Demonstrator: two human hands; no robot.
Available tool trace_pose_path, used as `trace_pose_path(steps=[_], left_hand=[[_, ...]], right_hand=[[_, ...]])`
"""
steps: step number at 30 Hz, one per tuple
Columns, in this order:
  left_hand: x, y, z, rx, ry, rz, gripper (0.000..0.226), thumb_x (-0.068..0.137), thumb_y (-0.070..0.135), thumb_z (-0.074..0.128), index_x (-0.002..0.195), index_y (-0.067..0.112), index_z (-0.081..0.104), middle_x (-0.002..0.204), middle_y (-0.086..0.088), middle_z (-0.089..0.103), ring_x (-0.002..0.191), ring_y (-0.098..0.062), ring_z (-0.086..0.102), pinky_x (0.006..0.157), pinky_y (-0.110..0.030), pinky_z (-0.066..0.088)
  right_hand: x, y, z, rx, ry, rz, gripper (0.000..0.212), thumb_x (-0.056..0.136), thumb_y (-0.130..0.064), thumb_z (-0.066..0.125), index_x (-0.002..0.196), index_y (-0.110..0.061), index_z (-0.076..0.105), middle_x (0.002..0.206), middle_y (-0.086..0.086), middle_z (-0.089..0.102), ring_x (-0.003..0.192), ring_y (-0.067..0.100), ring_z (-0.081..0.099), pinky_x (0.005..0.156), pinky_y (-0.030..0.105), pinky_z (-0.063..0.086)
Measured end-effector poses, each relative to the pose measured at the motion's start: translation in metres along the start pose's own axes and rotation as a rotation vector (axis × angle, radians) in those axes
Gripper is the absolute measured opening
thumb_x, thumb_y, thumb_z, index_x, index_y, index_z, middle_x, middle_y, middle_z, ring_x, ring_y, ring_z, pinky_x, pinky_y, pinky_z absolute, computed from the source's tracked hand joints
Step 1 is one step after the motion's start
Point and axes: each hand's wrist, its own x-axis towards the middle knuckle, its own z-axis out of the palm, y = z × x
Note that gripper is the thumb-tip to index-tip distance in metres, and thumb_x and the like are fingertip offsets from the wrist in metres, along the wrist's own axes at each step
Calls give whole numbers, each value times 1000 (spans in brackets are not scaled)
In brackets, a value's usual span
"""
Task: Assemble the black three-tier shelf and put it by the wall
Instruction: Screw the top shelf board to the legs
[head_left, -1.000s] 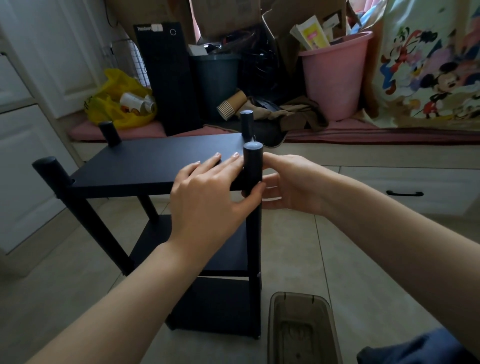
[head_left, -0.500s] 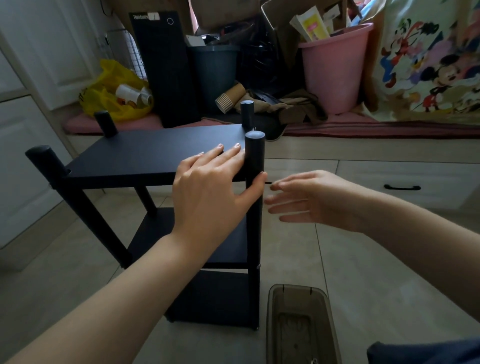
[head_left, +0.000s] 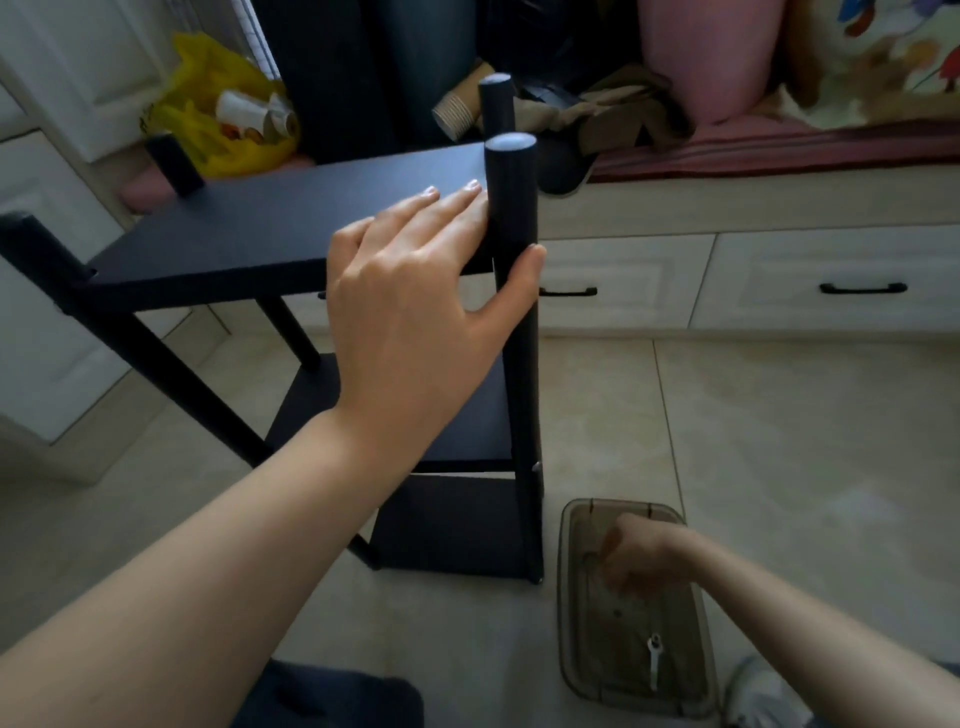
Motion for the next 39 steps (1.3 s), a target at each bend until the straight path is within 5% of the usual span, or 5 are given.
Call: trace_pose_path(steps=[6,12,17,23,39], left_hand=[[-1,0,0,0,-3,2,47,99,49,53,130,17,68,130,3,68,130,-17,57,108,-34,33],[0,1,-2,-11,-36,-10,48,99,50,51,129,16,69,130,3,67,130,-16,56,111,-39,36],[1,1,-3,-44,-49,-8,46,100,47,53,127,14,69,129,1,68,129,-17,57,109,-46,39],[1,0,-2,-79,-59,-10,46,99,45,55,126,11,70,127,-1,69,127,-19,59,106,-48,43],[0,0,-2,-97,-56,-17,45,99,44,55,126,11,69,126,0,68,125,-20,59,105,-52,43]], right_hand=[[41,24,44,-28,-45,31,14,96,-28,62,96,-17,54,84,-1,60,66,11,58,61,22,51],[67,58,70,-548,69,-60,35,102,-10,43,136,-7,49,139,14,53,128,29,51,102,37,43],[86,86,88,-926,113,-57,39,106,-20,35,140,-8,52,148,15,46,141,34,32,111,45,31],[93,92,87,-1093,96,-88,38,105,-16,37,138,-7,53,144,16,50,137,37,36,113,51,25],[118,114,28,-1012,269,-96,35,104,-17,37,132,-8,56,141,15,50,135,34,39,105,43,38]])
